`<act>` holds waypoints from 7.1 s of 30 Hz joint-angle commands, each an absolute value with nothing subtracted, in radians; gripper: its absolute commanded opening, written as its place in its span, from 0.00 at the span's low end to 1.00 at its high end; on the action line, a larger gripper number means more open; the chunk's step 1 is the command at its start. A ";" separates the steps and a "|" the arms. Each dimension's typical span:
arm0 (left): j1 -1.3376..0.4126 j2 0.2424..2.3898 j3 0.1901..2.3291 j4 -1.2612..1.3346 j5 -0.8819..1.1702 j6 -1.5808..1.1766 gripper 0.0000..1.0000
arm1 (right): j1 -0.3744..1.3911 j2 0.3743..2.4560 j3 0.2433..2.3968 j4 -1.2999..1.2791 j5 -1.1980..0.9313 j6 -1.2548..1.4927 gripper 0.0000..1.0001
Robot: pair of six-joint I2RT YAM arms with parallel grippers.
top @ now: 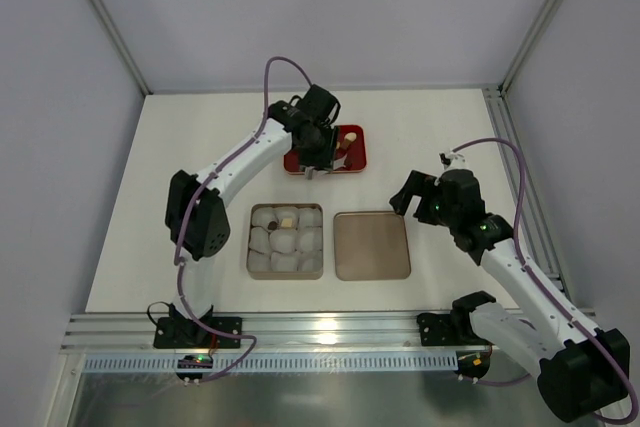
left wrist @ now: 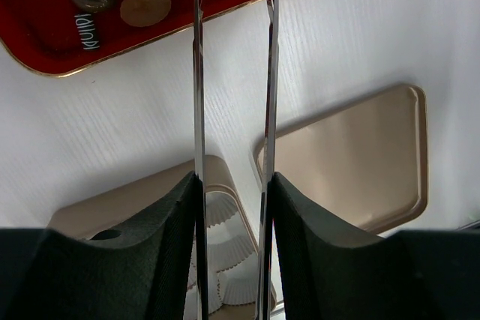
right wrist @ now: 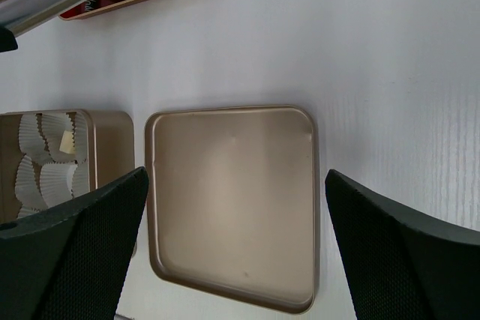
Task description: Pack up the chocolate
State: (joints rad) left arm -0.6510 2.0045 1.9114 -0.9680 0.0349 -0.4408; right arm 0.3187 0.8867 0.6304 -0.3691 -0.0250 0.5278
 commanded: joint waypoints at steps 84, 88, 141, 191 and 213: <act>-0.727 1.243 1.307 -1.048 0.043 -0.506 0.27 | 0.318 0.988 0.623 -0.258 0.029 0.543 1.00; -0.732 1.247 1.256 -1.014 0.045 -0.517 0.27 | 0.318 0.989 0.624 -0.259 0.025 0.541 1.00; -0.759 1.276 1.436 -1.092 -0.043 -0.519 0.41 | 0.318 1.006 0.611 -0.222 0.014 0.546 1.00; -0.698 2.234 2.212 -0.916 -0.175 -0.252 0.40 | 0.318 0.881 0.640 -0.357 -0.009 0.494 1.00; -0.698 2.227 2.210 -0.900 -0.207 -0.241 0.41 | 0.318 0.897 0.626 -0.347 -0.011 0.491 1.00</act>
